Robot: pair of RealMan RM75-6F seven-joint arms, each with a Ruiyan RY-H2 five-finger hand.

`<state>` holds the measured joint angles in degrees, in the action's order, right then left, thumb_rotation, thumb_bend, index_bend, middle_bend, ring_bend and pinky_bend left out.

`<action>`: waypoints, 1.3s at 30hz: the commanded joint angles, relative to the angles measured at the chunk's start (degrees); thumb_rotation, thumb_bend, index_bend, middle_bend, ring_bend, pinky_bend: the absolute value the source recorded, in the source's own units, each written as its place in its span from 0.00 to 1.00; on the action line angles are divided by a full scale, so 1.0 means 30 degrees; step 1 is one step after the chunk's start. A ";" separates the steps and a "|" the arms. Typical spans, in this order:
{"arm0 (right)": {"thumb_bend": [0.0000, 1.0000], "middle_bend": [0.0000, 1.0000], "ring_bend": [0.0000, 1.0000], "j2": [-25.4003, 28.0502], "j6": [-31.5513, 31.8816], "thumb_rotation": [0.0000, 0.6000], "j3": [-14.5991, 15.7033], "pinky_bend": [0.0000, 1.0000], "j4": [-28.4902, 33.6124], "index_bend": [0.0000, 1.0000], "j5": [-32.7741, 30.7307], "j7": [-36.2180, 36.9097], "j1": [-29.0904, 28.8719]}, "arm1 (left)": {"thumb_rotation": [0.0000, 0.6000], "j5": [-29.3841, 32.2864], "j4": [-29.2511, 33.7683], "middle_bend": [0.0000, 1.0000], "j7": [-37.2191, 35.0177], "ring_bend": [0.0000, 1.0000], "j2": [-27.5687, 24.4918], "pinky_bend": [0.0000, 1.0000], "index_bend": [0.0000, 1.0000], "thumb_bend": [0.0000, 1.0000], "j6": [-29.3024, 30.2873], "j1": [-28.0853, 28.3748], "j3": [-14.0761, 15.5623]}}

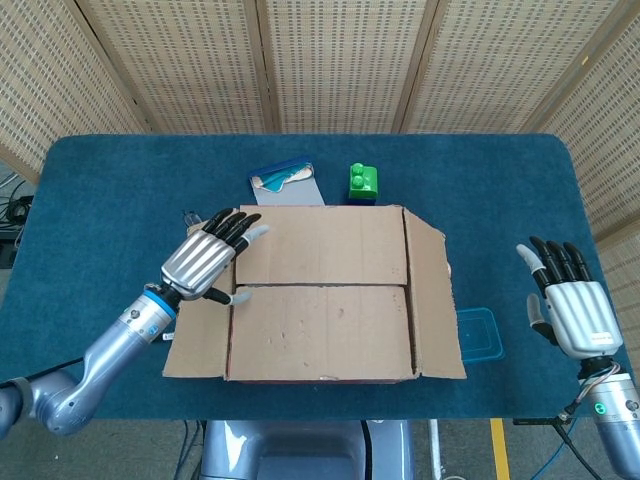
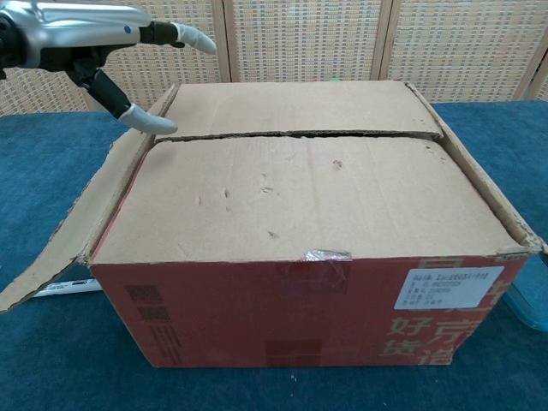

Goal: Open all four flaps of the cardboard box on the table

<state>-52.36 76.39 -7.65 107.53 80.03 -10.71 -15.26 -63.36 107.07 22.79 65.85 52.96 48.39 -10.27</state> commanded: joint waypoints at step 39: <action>0.67 0.04 0.00 0.0092 0.0233 1.00 -0.0024 0.00 -0.0622 0.07 -0.0049 0.1045 0.0397 | 0.66 0.1517 -0.2757 0.00 0.1791 0.00 0.3723 0.00 0.01 0.23 0.3355 0.0767 -0.1232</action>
<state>-52.06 77.12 -7.71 105.67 79.88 -7.59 -14.05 -58.06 98.77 29.09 77.75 62.12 51.11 -13.14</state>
